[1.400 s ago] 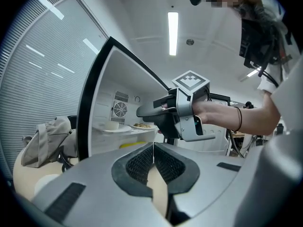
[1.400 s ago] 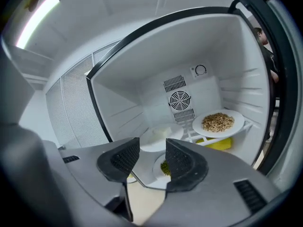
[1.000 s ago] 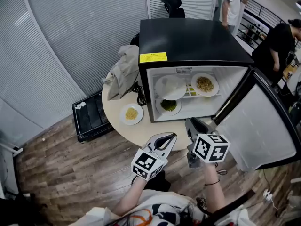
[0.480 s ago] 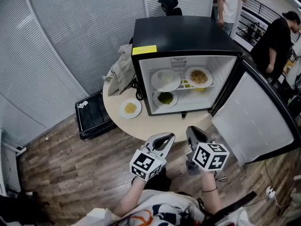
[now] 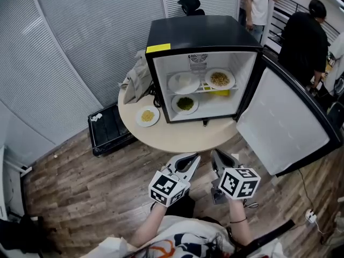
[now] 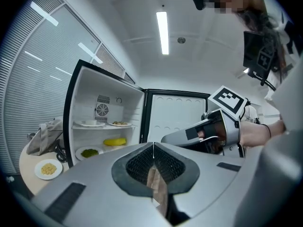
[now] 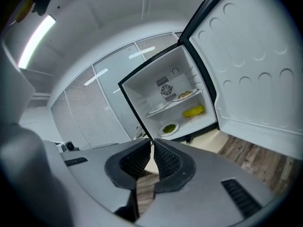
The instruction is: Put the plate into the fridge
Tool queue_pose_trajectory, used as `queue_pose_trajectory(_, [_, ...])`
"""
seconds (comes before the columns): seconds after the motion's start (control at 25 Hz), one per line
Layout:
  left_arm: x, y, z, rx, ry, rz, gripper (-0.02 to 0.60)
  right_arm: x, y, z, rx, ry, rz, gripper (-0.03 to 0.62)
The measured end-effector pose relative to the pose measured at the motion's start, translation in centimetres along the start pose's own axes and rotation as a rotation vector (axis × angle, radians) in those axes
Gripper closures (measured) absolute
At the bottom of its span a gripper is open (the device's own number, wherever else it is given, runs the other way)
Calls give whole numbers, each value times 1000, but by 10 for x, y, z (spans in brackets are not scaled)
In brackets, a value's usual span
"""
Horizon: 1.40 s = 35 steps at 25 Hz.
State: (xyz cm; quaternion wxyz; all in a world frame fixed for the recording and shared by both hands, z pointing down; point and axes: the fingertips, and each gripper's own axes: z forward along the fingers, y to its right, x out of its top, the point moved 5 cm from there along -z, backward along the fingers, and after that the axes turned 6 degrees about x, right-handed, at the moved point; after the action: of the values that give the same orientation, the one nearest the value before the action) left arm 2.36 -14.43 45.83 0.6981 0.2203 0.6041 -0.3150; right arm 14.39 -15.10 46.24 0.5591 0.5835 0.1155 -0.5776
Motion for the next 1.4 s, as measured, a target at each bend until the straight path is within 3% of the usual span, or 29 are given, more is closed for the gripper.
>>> queue_pose_trajectory(0.64, [-21,90,-45,-33,-34,-11,571,-51,-14,-84,22,-17,20,565])
queue_pose_trajectory(1.4, [-29,87,-86,-57,-59,-7,571,-75,-46,-85,-8,-21,26,568])
